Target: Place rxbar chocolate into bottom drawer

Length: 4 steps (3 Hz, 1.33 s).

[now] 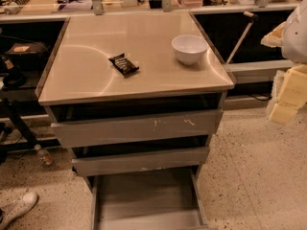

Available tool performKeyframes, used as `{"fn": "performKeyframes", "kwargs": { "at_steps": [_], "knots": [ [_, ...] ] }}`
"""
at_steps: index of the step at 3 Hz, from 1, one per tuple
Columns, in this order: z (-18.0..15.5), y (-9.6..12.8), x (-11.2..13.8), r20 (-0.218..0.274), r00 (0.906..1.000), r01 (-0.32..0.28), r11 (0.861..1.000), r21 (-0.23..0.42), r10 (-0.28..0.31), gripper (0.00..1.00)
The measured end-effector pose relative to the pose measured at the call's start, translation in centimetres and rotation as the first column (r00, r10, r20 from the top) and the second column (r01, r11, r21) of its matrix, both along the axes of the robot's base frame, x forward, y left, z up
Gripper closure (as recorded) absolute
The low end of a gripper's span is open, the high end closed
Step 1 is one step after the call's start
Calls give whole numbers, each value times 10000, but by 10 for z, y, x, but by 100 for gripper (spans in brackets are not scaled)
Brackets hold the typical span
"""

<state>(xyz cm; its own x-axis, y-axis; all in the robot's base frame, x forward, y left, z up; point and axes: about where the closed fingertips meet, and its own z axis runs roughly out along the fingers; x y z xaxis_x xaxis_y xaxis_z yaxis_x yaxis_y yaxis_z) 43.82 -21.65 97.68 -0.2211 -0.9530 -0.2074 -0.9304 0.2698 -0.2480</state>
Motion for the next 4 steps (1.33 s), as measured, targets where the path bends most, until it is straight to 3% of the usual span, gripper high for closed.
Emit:
{"fn": "performKeyframes", "kwargs": {
  "at_steps": [1,2,3,4],
  "knots": [
    [0,0,0,0,10000,-1,10000,0,1,0],
    [2,27,14,-32,9999,-162,9999,-35,162,0],
    [7,71,34,-34,9977,-680,9975,-179,680,0],
    [7,71,34,15,9978,-668,9976,-153,669,0]
  ]
}}
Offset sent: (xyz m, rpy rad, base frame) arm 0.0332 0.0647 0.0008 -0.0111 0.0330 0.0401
